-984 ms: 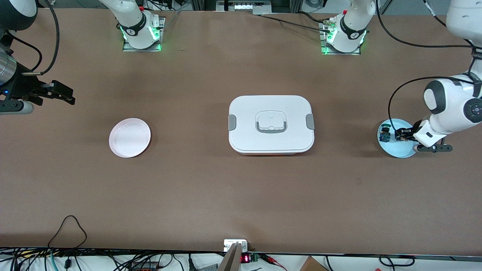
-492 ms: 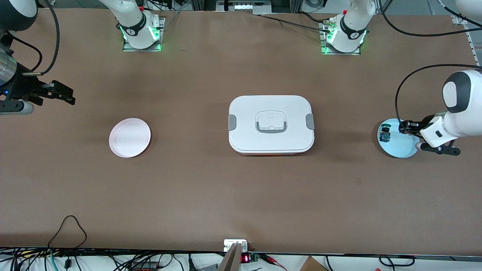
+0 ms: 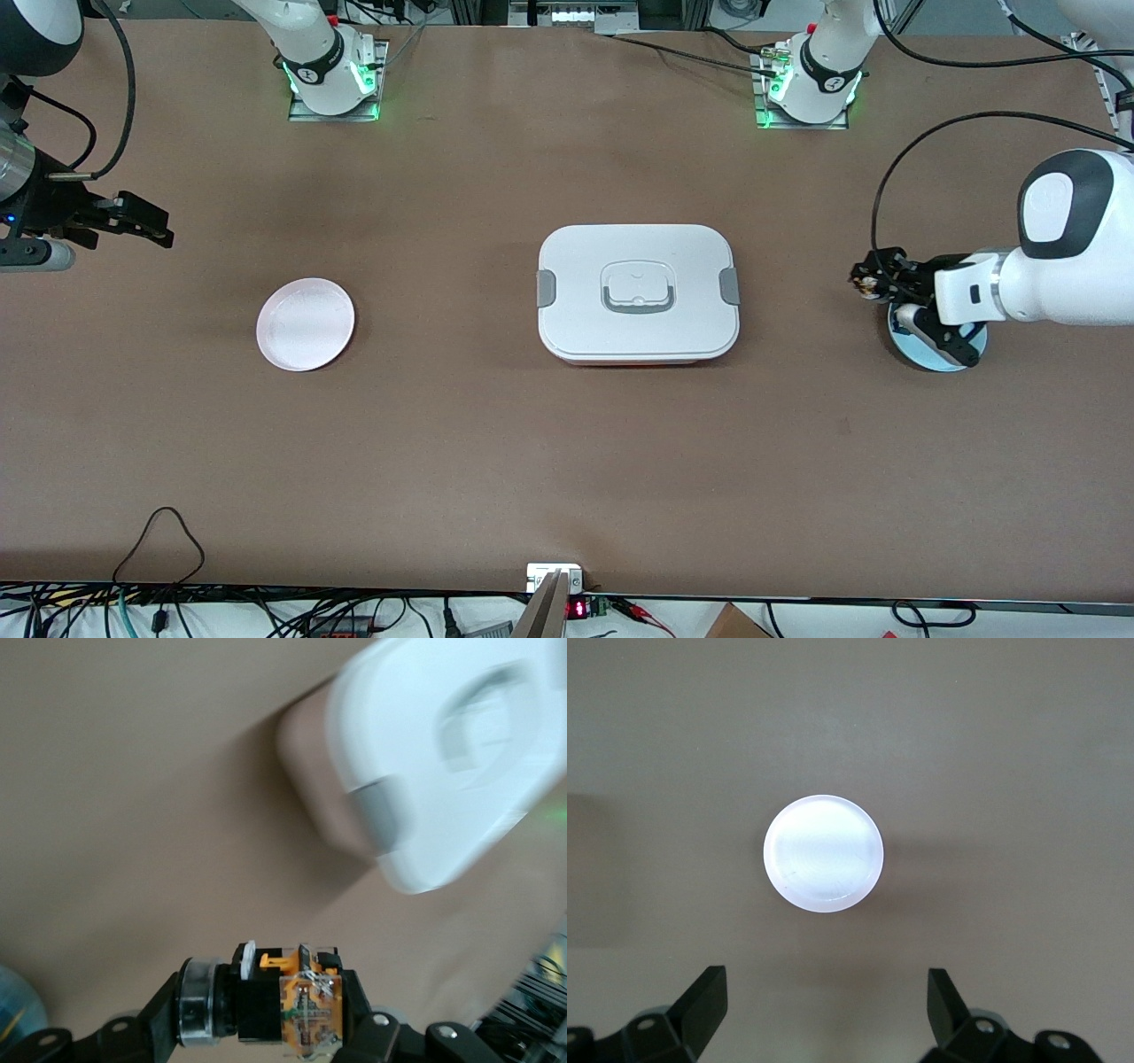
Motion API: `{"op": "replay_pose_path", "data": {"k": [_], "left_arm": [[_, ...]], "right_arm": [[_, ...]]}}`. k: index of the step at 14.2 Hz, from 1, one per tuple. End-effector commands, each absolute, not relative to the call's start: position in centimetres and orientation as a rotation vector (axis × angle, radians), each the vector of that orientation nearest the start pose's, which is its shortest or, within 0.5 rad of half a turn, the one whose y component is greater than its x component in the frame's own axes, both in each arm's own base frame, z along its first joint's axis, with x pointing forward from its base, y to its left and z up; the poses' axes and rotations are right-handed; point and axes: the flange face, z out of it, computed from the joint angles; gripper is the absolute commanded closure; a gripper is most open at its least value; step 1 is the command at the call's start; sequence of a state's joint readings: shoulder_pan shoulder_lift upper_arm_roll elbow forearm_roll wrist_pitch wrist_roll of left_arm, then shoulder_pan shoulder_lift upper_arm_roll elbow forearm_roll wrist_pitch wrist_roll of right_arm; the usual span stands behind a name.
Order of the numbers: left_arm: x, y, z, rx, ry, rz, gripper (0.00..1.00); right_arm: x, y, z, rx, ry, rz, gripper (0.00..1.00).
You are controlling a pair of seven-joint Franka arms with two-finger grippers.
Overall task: Transfer orange switch to right arm and place
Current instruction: 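Carry the switch over the box while the right gripper reaches toward it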
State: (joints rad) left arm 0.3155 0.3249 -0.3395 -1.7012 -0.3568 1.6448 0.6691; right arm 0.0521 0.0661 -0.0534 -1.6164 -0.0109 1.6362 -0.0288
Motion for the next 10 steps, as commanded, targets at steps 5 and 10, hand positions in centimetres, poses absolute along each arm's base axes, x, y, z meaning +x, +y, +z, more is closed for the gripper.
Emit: {"op": "replay_pose_path", "data": {"k": [5,10], "left_arm": [[60.6,-16.8,44.6,1.884,-1.023,0.21,0.81],[60.6,-23.7,46.4,1.703,-1.132,0.52,0.83]], "right_arm": [[57.6,-0.6,57.3,-3.148,-0.049,0.087,0.0],[56.7,0.5,57.6,-2.97,-0.019,0.143,0.0]]}}
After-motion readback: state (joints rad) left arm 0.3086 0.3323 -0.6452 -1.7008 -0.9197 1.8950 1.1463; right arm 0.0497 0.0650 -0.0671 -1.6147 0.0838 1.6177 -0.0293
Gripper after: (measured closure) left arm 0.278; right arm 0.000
